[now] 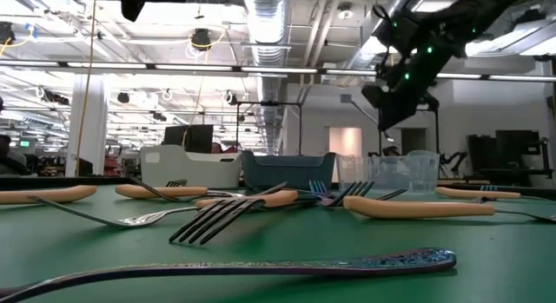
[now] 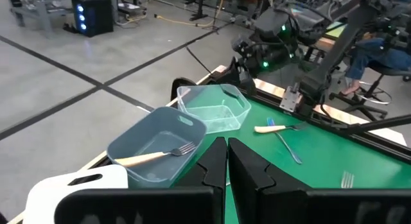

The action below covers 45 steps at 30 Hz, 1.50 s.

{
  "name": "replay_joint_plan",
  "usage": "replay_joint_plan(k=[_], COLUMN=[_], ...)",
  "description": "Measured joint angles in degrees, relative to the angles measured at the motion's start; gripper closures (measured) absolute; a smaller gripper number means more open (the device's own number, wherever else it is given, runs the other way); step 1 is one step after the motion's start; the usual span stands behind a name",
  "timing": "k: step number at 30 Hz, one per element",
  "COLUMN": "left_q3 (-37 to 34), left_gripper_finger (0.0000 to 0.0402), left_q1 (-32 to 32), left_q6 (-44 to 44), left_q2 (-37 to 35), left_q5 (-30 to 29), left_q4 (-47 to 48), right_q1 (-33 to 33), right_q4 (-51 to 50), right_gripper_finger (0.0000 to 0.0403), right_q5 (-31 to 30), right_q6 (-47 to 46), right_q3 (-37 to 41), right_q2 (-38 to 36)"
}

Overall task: Sort silverware by color (type)
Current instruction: Put the black fork into the transparent bin

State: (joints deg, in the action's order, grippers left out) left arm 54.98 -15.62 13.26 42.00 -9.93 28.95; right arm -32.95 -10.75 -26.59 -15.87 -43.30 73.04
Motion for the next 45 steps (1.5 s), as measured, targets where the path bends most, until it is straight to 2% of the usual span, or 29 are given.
replay_joint_plan(k=[11,17,22,32,45], left_q3=[0.00,0.00,0.00,0.00,0.00], left_gripper_finger=[0.0401,0.0401,0.0401,0.0401,0.0401], left_q1=[0.00,0.00,0.00,0.00,0.00], left_q6=[0.02,0.04,0.04,0.04,0.04], left_q2=[0.00,0.02,0.00,0.02,0.00], left_q5=[-0.13,-2.54,-2.96,-2.93,-2.93], left_q4=[0.02,0.02,0.04,0.13,0.42], right_q1=[-3.08,-3.58,-3.58,-5.73,-8.11], right_q4=[5.07,7.29,6.55,3.42,2.52], right_gripper_finger=[0.0395,0.0395,0.0394,0.0394,0.0337], right_q5=[4.09,4.22,4.23,4.26,7.95], right_q6=[0.82,0.04,-0.56,-2.60,-3.20], right_q3=[3.88,3.79,3.84,3.84,3.82], right_q2=[6.15,10.02,12.54,12.71,12.74])
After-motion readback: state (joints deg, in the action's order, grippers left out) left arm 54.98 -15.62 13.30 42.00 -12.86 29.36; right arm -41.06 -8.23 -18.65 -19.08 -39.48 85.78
